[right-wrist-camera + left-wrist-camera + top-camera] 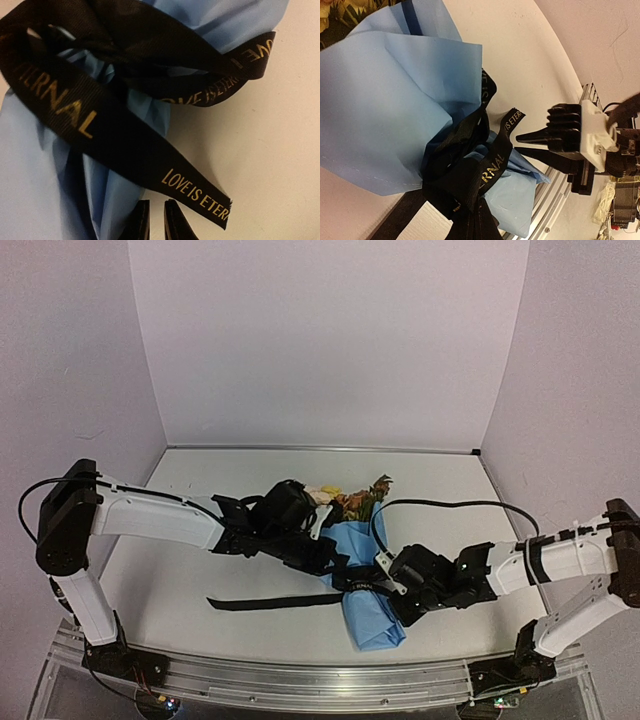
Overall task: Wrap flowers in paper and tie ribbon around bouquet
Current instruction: Cross the half-tied ribbon over the folded bouquet.
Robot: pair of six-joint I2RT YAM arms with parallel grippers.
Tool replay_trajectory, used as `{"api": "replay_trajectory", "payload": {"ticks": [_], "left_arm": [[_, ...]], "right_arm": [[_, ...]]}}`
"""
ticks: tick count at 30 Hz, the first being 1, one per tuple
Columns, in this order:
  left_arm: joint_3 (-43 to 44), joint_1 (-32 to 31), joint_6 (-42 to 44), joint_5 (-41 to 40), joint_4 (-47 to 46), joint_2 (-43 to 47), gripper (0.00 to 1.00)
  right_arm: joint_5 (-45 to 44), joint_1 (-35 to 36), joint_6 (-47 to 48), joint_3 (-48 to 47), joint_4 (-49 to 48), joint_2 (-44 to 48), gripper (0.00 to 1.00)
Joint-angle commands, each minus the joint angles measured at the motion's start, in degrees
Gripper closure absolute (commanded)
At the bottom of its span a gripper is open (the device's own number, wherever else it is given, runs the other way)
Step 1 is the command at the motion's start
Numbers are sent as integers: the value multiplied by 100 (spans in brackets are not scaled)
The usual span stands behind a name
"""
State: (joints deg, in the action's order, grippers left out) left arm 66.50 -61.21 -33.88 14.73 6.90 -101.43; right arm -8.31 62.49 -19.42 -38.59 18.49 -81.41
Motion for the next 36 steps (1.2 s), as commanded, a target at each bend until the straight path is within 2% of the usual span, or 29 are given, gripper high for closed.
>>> {"api": "replay_trajectory", "payload": {"ticks": [1,7,11,16,20,26,31,36], "left_arm": [[-369,-15,55,87,-56,407,100],[-702,-14,-18,28,-26,745,100],[-738,-14,-13,-98,-25,879,100],[-699,-14,29,-121,-38,866,100],[-631,2,16,-129,-48,802,100],[-452,156,-157,-140,-62,826,100],[-285,171,-136,-3,-4,699,100],[-248,200,-145,58,11,675,100]], "right_arm": [[-297,470,-527,-83,-294,-145,88],[-524,607,-268,-275,-276,-99,82],[-735,576,646,-476,-145,161,65],[120,181,1429,-684,-135,234,52],[1158,-273,1393,-940,-82,86,54],[1857,-368,1561,-1503,168,-262,56],[2202,-369,1445,-1917,352,-671,59],[2019,-369,1446,-2114,442,-981,60]]}}
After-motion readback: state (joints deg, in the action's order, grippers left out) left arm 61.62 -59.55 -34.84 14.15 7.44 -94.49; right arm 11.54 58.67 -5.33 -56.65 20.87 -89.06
